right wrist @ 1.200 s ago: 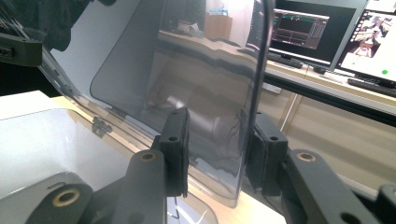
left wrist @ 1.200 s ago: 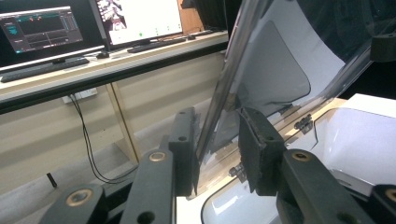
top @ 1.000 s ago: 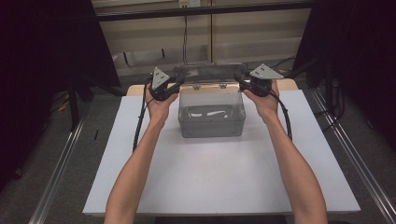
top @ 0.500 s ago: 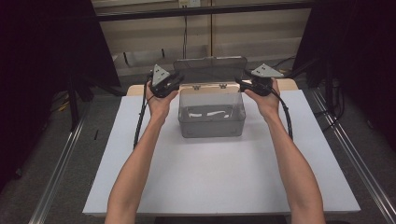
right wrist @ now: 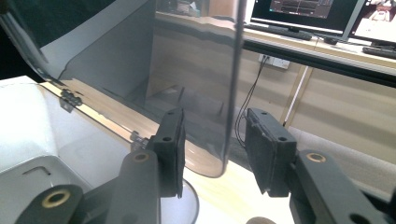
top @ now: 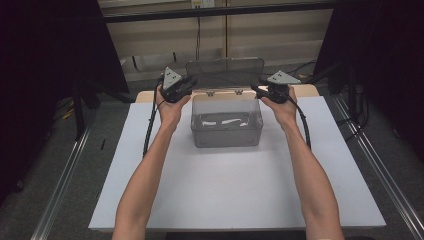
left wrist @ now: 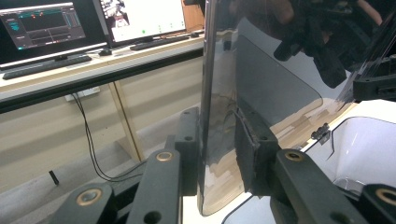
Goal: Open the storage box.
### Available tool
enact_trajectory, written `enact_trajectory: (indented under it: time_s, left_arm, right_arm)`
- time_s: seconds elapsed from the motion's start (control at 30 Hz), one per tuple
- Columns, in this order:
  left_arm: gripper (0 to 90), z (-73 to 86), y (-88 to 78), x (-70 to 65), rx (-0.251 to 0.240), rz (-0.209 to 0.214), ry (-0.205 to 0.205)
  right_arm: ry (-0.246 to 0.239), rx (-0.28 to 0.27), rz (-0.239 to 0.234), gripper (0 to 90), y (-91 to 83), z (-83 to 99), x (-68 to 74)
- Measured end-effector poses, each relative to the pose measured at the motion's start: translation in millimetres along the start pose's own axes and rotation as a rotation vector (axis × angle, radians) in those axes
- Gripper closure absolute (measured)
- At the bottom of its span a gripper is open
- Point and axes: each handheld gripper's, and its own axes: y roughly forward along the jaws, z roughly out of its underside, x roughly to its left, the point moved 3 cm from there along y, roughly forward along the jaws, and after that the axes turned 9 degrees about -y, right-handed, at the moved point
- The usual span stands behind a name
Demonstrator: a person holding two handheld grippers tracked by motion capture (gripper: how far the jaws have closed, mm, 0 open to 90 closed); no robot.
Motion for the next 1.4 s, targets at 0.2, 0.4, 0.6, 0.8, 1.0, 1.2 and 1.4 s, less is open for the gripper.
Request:
enact_trajectory:
  time_s: [0.2, 0.4, 0.6, 0.8, 1.0, 1.2, 1.4]
  left_arm:
    - [71.8, 0.8, 1.1, 1.9, -0.009, 0.01, -0.019]
    - [68.4, 3.4, 2.8, 2.5, 0.002, 0.002, -0.029]
    - [57.6, 14.1, 5.7, 9.6, 0.056, -0.026, -0.029]
    - [63.8, 26.6, 11.6, 12.9, 0.09, 0.011, -0.05]
    - [68.8, 30.0, 16.6, 8.8, 0.089, 0.02, -0.045]
    - [72.6, 30.2, 18.0, 10.8, 0.09, 0.02, -0.029]
    - [73.2, 30.8, 19.8, 11.5, 0.079, 0.016, -0.059]
  right_arm:
    - [0.016, -0.02, -0.033, 61.5, 5.4, -2.4, 2.7]
    - [0.023, -0.02, -0.041, 66.2, 8.3, -0.9, 2.2]
    - [0.023, -0.015, -0.046, 66.1, 7.9, -1.8, 1.8]
    - [0.02, -0.012, -0.052, 65.1, 8.4, -2.9, 1.4]
    - [0.018, -0.009, -0.065, 63.7, 8.8, -4.1, 1.9]
    - [0.028, -0.009, -0.058, 63.7, 10.1, -4.8, 1.4]
    - [0.036, -0.003, -0.052, 62.3, 12.3, -2.4, -0.1]
